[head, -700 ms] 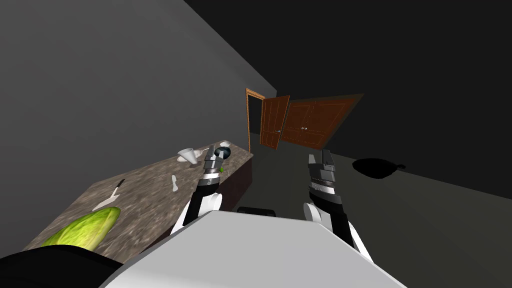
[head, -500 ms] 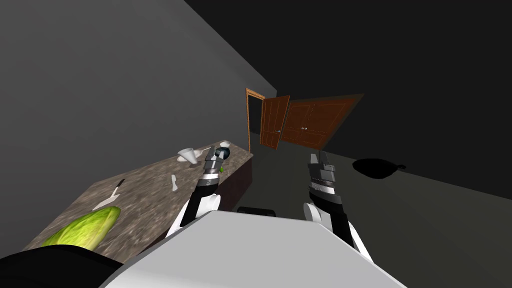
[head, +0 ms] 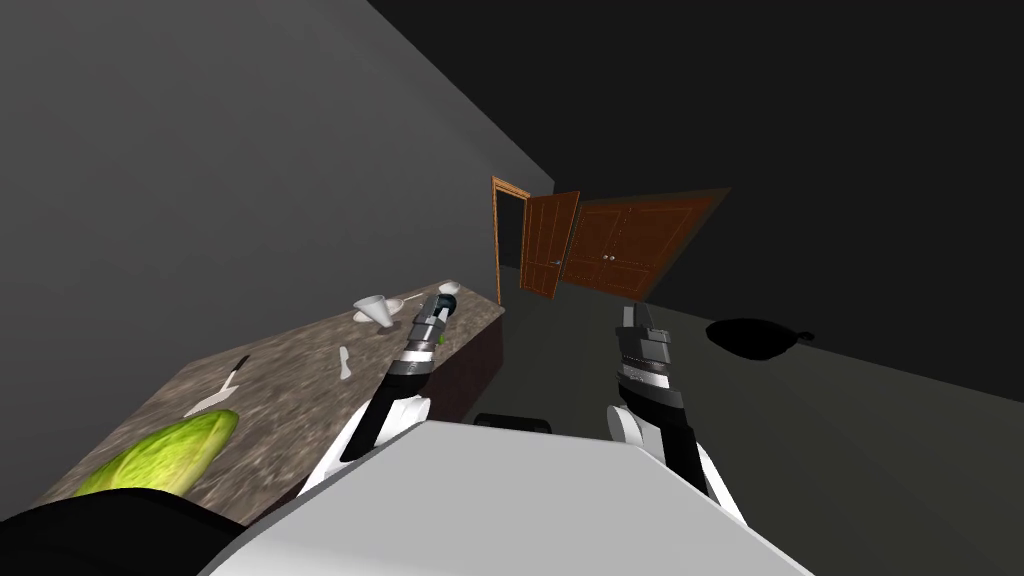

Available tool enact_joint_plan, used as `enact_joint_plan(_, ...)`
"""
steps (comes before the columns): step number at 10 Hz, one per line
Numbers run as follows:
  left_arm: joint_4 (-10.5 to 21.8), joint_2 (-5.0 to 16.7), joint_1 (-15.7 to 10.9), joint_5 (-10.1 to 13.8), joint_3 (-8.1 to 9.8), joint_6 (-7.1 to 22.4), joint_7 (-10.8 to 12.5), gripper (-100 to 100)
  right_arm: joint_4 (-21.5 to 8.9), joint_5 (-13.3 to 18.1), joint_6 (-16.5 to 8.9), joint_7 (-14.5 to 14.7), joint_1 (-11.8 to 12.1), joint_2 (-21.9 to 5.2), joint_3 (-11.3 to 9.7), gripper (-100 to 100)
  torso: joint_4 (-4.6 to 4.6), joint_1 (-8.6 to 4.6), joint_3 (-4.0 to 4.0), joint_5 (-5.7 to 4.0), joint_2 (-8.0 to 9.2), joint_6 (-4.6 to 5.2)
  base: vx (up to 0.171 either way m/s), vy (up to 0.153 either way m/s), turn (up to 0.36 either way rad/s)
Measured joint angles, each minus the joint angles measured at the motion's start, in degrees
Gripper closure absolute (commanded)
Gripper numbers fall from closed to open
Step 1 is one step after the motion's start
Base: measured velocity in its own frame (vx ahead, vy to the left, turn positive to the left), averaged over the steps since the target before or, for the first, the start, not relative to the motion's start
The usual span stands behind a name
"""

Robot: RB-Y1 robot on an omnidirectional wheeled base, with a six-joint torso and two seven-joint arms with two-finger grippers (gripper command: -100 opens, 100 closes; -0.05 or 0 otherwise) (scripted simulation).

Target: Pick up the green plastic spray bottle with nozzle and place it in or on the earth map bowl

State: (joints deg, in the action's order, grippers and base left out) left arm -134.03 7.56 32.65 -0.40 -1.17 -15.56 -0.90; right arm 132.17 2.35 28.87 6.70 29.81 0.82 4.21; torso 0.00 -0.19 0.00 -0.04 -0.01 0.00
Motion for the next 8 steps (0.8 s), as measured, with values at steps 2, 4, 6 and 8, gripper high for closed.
enact_joint_plan(2,-1.0,2.2,1.2,-0.1,0.57,3.2,-0.2,-100,0.0,0.0,0.0,0.0,0.0,0.0,0.0,0,0.0,-0.05,0.0,-0.01,0.0,0.0,0.007,-0.066,0.022)
enact_joint_plan(4,-2.1,4.0,2.8,-0.4,0.96,6.9,-0.5,-100,0.0,0.0,0.0,0.0,0.0,0.0,0.0,0,0.0,-0.12,-0.01,-0.03,-0.02,0.0,0.011,-0.087,0.024)
enact_joint_plan(6,-3.3,5.5,5.4,-0.8,1.22,10.1,-1.0,-100,0.0,0.0,0.0,0.0,0.0,0.0,0.0,0,0.0,-0.15,-0.01,-0.04,-0.02,0.0,0.008,-0.085,0.03)
enact_joint_plan(8,-3.9,6.9,6.4,-0.9,1.92,13.3,-1.3,-100,0.0,0.0,0.0,0.0,0.0,0.0,0.0,0,0.0,-0.05,-0.02,-0.02,-0.04,0.01,0.016,-0.057,0.014)
